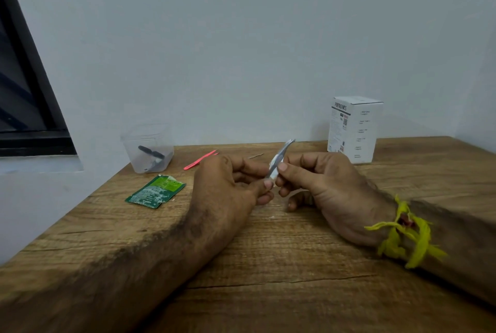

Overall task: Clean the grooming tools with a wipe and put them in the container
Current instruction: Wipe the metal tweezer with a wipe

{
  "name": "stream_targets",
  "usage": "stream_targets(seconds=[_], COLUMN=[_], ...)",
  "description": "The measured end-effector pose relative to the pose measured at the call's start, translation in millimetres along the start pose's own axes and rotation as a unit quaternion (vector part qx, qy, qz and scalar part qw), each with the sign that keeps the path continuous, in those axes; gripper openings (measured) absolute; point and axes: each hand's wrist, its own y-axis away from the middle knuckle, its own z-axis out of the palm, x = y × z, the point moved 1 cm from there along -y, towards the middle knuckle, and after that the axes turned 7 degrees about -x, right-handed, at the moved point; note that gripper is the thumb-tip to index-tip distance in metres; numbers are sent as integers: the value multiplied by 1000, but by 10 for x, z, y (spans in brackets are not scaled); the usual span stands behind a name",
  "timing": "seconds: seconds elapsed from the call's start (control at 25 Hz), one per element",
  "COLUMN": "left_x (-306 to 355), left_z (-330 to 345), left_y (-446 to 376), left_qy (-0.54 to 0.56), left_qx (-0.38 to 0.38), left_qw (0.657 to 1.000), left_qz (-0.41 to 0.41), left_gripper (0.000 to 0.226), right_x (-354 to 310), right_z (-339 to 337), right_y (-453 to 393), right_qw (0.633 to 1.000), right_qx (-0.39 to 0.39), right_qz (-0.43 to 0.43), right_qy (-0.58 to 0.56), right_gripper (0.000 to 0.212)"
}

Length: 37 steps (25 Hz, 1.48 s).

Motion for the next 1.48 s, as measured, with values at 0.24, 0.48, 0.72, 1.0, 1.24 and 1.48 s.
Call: stream_targets(seconds=[0.24, 0.48, 0.72, 1.0, 1.24, 1.48], left_x=[30, 26, -35, -62, -67, -87], left_z=[31, 40, 30, 18, -1, -61], left_y=[12, -34, -43, -45, -76, -104], left_qy=[-21, -29, -62, -131, -229, -80], left_qx=[-10, -7, 13, 21, 48, 7], left_qw=[1000, 999, 998, 991, 972, 997], left_qz=[-11, -19, -27, -8, 19, -21], left_gripper=[28, 22, 21, 17, 16, 6], right_x=[-9, 13, -13, -3, -10, -16], right_z=[-18, -38, -105, -116, -103, -128], right_y=[11, -30, -63, -80, -64, -80], right_qw=[1000, 993, 988, 988, 991, 982], right_qx=[-4, 41, 60, 73, 44, 169], right_qz=[13, 41, 47, 48, 52, 26], right_qy=[-16, -99, -132, -130, -116, -83], right_gripper=[7, 4, 4, 4, 11, 4])
